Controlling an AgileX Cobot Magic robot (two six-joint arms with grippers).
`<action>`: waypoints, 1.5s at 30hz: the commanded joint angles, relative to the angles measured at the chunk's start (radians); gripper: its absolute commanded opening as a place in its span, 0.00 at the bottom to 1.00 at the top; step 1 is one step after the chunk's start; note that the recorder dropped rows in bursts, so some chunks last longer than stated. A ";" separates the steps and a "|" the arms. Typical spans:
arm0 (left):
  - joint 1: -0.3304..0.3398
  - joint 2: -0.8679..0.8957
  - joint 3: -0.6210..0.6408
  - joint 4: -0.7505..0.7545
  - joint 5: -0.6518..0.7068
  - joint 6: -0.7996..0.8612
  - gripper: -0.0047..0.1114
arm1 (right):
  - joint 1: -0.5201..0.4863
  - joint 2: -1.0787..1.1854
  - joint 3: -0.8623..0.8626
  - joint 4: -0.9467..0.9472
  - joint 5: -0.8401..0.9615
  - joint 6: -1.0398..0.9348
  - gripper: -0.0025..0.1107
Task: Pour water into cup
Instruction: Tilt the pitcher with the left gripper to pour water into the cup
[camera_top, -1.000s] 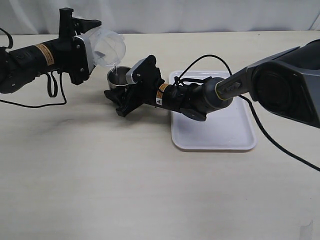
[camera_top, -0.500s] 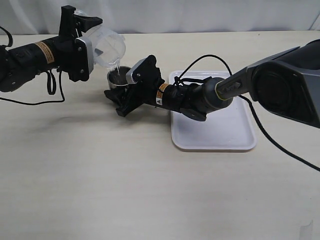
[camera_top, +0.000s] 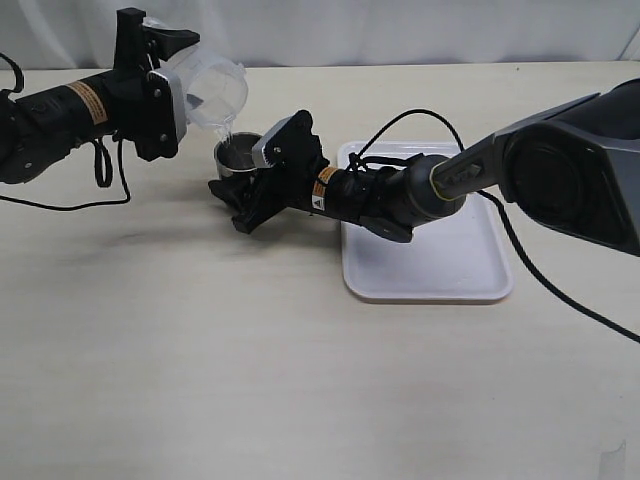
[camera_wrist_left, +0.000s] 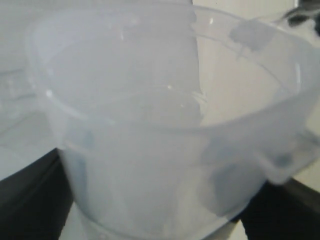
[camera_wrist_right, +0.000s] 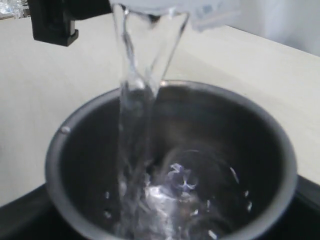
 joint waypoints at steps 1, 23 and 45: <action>-0.002 -0.006 -0.010 -0.022 -0.031 -0.001 0.04 | -0.001 -0.006 -0.001 0.001 -0.003 -0.006 0.30; -0.014 -0.006 -0.019 -0.024 -0.027 0.014 0.04 | -0.001 -0.006 -0.001 0.001 -0.003 -0.006 0.30; -0.027 -0.006 -0.068 -0.019 0.065 0.142 0.04 | -0.001 -0.006 -0.001 0.001 -0.003 -0.006 0.30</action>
